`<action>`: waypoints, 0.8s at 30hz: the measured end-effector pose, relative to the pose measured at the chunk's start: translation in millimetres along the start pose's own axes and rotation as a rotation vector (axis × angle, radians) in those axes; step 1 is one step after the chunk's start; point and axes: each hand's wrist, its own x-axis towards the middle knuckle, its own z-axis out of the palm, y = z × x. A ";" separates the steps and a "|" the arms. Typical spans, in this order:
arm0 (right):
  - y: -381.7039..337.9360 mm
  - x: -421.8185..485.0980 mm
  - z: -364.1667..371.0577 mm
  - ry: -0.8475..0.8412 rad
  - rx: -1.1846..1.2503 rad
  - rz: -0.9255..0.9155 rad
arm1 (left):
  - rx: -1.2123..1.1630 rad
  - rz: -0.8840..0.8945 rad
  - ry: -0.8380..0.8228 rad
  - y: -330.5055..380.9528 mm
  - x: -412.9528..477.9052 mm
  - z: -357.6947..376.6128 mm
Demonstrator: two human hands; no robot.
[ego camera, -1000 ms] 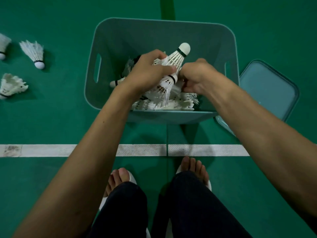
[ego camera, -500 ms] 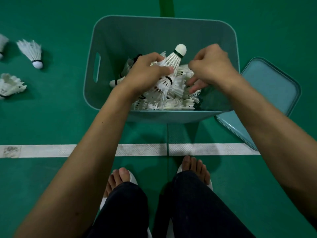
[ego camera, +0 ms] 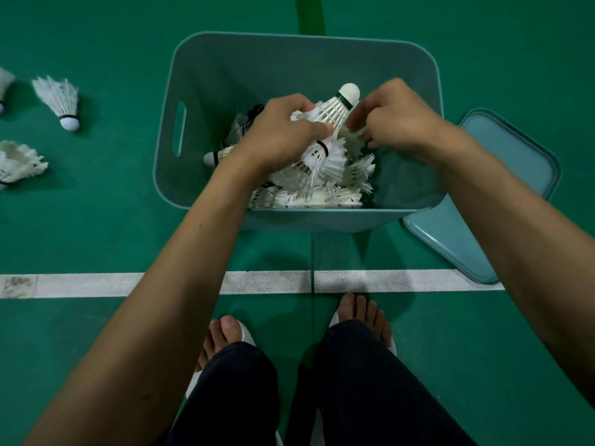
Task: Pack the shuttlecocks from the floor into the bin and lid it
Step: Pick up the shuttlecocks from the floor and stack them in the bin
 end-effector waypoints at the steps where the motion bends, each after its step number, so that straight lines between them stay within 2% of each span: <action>1: 1.4 2.0 0.7 -0.031 0.059 0.023 | 0.018 -0.001 -0.002 1.0 1.6 1.8; 9: 9.2 -10.4 7.0 -0.102 0.358 0.081 | 0.119 0.018 0.004 -0.9 7.2 12.3; 14: 7.2 -16.1 10.1 0.061 0.377 0.116 | 0.115 0.034 -0.006 -3.1 6.1 10.6; 16: 5.3 -19.7 8.0 0.095 0.464 0.135 | 0.128 0.058 -0.001 -2.4 4.5 10.1; 21: 2.0 -29.0 4.0 -0.066 0.848 0.282 | -0.085 0.162 0.026 8.8 0.0 11.1; 24: -0.6 -31.6 1.5 -0.165 0.959 0.302 | -0.144 0.158 -0.005 12.6 -0.4 15.6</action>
